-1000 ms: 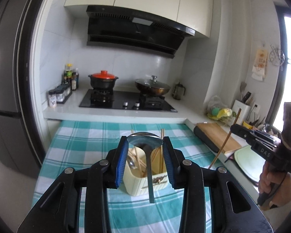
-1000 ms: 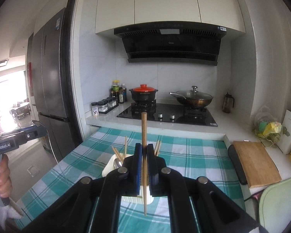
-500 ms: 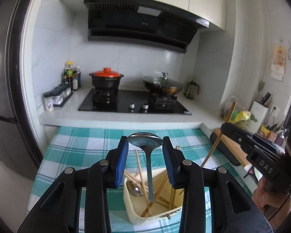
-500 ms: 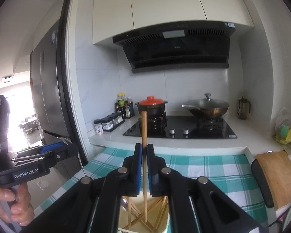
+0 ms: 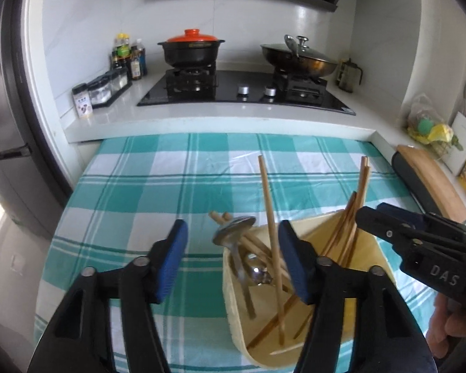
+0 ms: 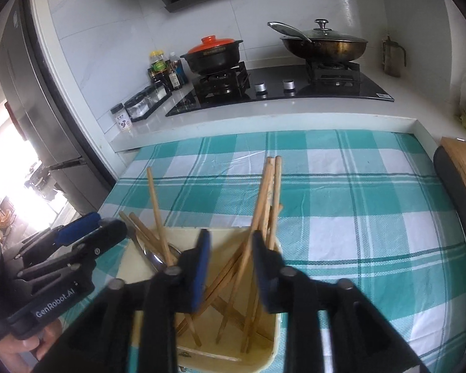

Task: Organize utensils
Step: 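Withdraw both open tools back from the cream box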

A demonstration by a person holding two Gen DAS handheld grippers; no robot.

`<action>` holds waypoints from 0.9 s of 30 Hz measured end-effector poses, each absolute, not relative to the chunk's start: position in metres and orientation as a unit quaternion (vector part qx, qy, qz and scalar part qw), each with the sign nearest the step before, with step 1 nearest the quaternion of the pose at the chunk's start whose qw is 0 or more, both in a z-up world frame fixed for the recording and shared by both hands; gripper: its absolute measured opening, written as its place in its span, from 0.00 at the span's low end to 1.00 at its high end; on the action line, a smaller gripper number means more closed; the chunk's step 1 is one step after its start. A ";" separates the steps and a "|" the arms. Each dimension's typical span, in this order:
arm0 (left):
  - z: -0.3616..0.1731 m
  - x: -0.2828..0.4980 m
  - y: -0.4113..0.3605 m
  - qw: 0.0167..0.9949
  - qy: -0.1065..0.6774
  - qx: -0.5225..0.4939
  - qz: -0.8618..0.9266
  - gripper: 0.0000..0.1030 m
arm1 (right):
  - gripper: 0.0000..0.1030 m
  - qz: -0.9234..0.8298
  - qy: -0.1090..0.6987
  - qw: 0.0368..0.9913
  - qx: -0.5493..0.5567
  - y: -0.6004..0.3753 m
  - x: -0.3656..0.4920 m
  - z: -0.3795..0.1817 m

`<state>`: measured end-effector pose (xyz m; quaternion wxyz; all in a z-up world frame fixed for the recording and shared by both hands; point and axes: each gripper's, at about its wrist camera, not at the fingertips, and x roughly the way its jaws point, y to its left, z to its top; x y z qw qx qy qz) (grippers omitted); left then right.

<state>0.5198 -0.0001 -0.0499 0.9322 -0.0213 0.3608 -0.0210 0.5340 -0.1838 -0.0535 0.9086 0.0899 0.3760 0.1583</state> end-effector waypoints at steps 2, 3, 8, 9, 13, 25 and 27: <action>-0.046 0.513 0.000 0.938 0.346 -0.008 -0.009 0.79 | 0.53 0.156 0.369 0.912 0.086 -0.186 0.529 -0.049; -0.044 0.510 -0.001 0.940 0.341 -0.001 -0.006 0.80 | 0.53 0.156 0.366 0.914 0.082 -0.187 0.525 -0.047; -0.031 0.488 -0.001 0.946 0.322 0.020 0.008 0.84 | 0.53 0.152 0.345 0.924 0.071 -0.191 0.494 -0.033; -0.028 0.483 -0.002 0.948 0.316 0.025 0.012 0.85 | 0.53 0.150 0.340 0.926 0.067 -0.191 0.487 -0.030; -0.016 0.459 -0.003 0.953 0.299 0.035 0.021 0.87 | 0.53 0.146 0.319 0.935 0.051 -0.192 0.455 -0.015; 0.007 0.327 -0.009 0.970 0.236 0.040 0.042 0.99 | 0.87 0.119 0.263 0.957 0.012 -0.199 0.327 0.008; -0.001 0.304 -0.010 0.964 0.263 0.031 0.026 1.00 | 0.95 0.105 0.258 0.960 0.014 -0.201 0.304 0.005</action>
